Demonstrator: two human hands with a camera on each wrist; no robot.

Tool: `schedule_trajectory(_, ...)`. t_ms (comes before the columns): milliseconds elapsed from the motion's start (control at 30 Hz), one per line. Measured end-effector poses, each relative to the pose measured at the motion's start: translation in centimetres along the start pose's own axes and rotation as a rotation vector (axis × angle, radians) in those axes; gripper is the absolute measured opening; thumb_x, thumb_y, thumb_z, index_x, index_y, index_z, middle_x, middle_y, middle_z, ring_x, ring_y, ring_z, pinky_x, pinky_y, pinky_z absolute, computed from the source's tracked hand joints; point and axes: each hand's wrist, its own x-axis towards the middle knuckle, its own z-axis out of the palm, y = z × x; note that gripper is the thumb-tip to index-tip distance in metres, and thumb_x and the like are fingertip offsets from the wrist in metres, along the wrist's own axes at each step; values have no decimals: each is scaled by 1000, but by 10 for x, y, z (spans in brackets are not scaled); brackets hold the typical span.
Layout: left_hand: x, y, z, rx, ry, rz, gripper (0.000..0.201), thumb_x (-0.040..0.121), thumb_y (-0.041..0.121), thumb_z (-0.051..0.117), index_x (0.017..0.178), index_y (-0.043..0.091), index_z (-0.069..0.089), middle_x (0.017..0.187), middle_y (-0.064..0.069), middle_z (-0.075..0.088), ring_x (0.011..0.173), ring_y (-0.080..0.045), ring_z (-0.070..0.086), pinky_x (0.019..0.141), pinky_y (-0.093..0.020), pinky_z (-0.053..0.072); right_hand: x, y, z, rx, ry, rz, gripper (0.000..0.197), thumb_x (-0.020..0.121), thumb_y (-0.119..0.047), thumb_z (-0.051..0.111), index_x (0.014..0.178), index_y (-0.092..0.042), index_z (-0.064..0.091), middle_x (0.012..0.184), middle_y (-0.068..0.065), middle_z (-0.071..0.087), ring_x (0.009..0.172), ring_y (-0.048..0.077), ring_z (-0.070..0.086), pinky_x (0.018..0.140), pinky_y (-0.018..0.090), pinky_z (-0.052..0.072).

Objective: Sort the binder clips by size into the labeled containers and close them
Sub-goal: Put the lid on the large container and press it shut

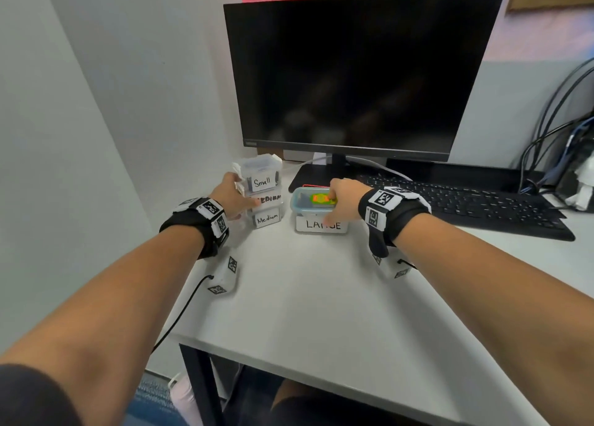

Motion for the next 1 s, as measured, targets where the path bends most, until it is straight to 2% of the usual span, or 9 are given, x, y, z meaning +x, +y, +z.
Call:
schedule_trajectory(67,5,1,5,-3,-63,23,63,80,17,75,129,17,37,116,-16,60,84,-28,62,82,-46,57,0,5,0,36,-11,8,49,75,-33,78,108,-13,48,106,5,57,88,18,51,74,28,44)
schedule_trajectory(167,11,3,12,-33,-118,45,60,81,14,74,127,20,37,116,-14,62,98,-32,65,83,-46,57,-2,14,-3,41,-21,15,43,74,-31,79,97,-15,46,101,3,54,87,18,51,72,27,43)
schedule_trajectory(300,11,5,19,-92,-200,60,61,81,12,73,129,26,37,117,-11,63,103,-32,64,86,-47,55,-11,28,-7,79,-48,17,53,72,-25,80,114,-17,48,114,4,55,97,21,56,82,31,50)
schedule_trajectory(500,-2,23,40,-54,-362,107,69,85,13,70,139,29,30,122,-5,62,110,-29,61,95,-45,51,-35,52,-16,52,-93,84,62,72,-14,79,125,-17,46,123,5,54,107,23,56,91,33,51)
schedule_trajectory(633,-14,39,62,-24,-406,165,68,85,13,70,139,27,30,126,-5,58,104,-27,62,93,-45,52,-56,71,-15,11,-72,156,62,72,-11,78,126,-13,47,126,8,52,107,26,57,91,37,52)
schedule_trajectory(700,-21,49,73,21,-410,192,65,85,15,69,137,25,32,126,-2,56,107,-26,61,92,-44,52,-67,79,-16,-29,-72,195,63,72,-13,77,127,-11,47,127,10,50,109,28,57,91,37,52)
schedule_trajectory(833,-33,70,99,131,-445,273,66,82,21,71,134,27,33,125,-3,57,108,-29,62,89,-50,54,-88,102,-18,-81,-66,272,62,75,-15,76,128,-8,45,128,12,51,112,29,56,88,36,50)
schedule_trajectory(1000,-46,92,130,195,-489,335,66,86,23,66,139,31,28,129,0,54,111,-25,60,94,-48,52,-108,131,-18,-114,-66,344,53,79,-13,69,126,-8,45,125,12,53,109,28,58,84,34,50)
